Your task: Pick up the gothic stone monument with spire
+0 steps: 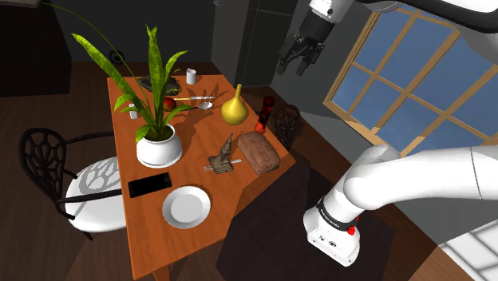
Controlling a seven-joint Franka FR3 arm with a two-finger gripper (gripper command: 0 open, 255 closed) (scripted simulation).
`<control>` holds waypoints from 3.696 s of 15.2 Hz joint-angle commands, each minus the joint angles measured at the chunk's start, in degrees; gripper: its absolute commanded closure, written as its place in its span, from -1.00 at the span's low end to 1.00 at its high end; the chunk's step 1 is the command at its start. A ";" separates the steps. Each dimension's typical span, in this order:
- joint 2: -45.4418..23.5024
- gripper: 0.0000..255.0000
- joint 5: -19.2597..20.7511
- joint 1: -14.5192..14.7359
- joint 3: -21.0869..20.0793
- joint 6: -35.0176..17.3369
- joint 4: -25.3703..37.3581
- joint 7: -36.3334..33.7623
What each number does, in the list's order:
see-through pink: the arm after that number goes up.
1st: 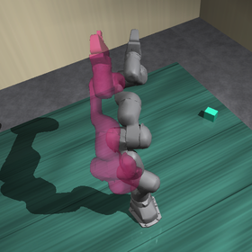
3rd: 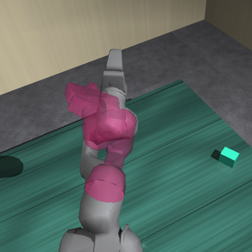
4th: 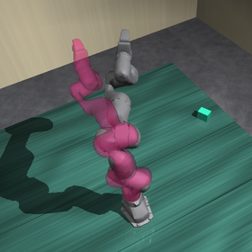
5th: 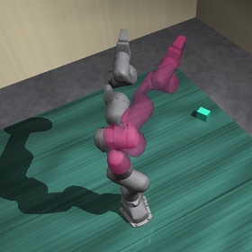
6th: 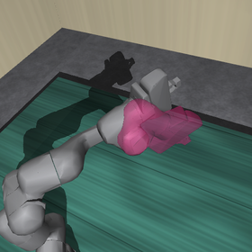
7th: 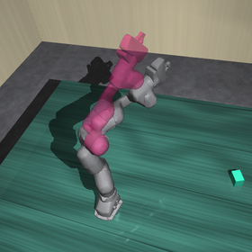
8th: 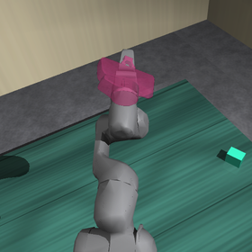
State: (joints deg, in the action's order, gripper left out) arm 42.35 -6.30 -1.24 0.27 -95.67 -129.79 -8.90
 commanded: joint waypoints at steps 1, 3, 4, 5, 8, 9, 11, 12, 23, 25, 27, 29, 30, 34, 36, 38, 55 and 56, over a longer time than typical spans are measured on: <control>0.00 -1.00 0.00 0.00 0.00 0.00 0.00 0.00; -2.25 -1.00 0.05 0.04 0.28 -3.09 -1.67 0.92; -3.47 -1.00 0.06 0.07 0.42 -4.64 -2.41 1.38; -4.76 -1.00 0.06 0.09 0.56 -6.18 -3.09 1.83; -9.00 -1.00 0.03 0.19 0.97 -10.79 -4.71 3.21; -10.53 -1.00 0.00 0.25 1.12 -12.32 -5.12 3.67; -13.76 -1.00 -0.10 0.32 1.39 -15.32 -5.73 4.60; -15.46 -1.00 -0.17 0.37 1.52 -16.81 -5.93 5.07; -36.90 -1.00 -1.85 0.91 2.75 -31.27 -3.59 10.48; -41.18 -1.00 -2.34 0.95 2.84 -33.38 -2.28 11.50; -45.51 -1.00 -2.86 0.92 2.86 -35.29 -0.70 12.51; -49.90 -1.00 -3.37 0.83 2.80 -36.99 1.13 13.48; -52.10 -1.00 -3.61 0.77 2.75 -37.76 2.14 13.95; -60.96 -1.00 -4.42 0.39 2.41 -40.29 6.80 15.61; -65.41 -1.00 -4.69 0.16 2.19 -41.23 9.49 16.29; -69.87 -1.00 -4.86 -0.07 1.97 -41.94 12.44 16.88; -84.46 1.00 -5.47 -0.86 1.06 -46.15 21.13 18.51; -84.46 1.00 -5.47 -0.87 1.06 -46.16 21.12 18.52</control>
State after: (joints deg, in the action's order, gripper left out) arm -42.06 -11.77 -2.10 1.32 -141.81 -108.65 9.61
